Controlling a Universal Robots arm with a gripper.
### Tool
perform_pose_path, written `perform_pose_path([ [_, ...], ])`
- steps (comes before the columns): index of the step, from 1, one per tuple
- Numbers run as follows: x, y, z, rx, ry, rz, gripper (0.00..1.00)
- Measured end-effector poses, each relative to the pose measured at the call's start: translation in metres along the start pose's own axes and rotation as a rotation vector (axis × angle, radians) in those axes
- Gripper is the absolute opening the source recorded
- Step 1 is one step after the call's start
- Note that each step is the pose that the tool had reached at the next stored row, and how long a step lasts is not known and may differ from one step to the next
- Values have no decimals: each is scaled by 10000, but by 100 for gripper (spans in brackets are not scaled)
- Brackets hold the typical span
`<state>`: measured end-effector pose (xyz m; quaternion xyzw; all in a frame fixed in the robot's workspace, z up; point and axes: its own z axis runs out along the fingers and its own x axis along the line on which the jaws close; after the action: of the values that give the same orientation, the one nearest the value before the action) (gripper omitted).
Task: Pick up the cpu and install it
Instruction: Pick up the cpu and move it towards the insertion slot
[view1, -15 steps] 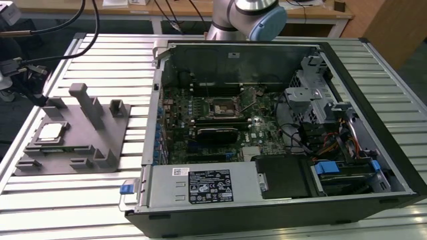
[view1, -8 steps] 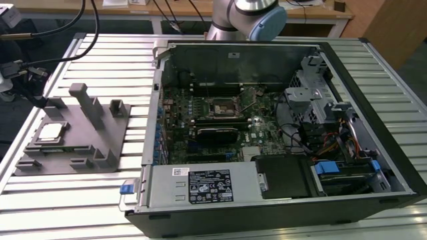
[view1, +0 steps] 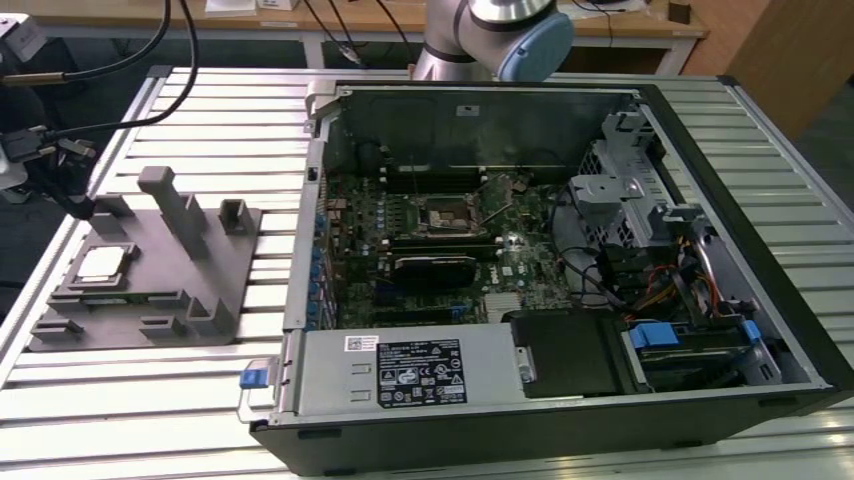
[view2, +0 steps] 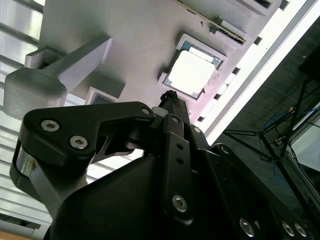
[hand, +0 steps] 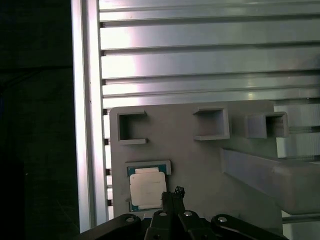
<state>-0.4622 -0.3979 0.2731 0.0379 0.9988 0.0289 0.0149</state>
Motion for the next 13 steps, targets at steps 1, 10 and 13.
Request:
perform_pose_path([
  [1,3,-1,7,0,0,0,11],
  [10,33,-6,67,0,-1,0,11],
  [13,43,-8,89,0,0,0,11],
])
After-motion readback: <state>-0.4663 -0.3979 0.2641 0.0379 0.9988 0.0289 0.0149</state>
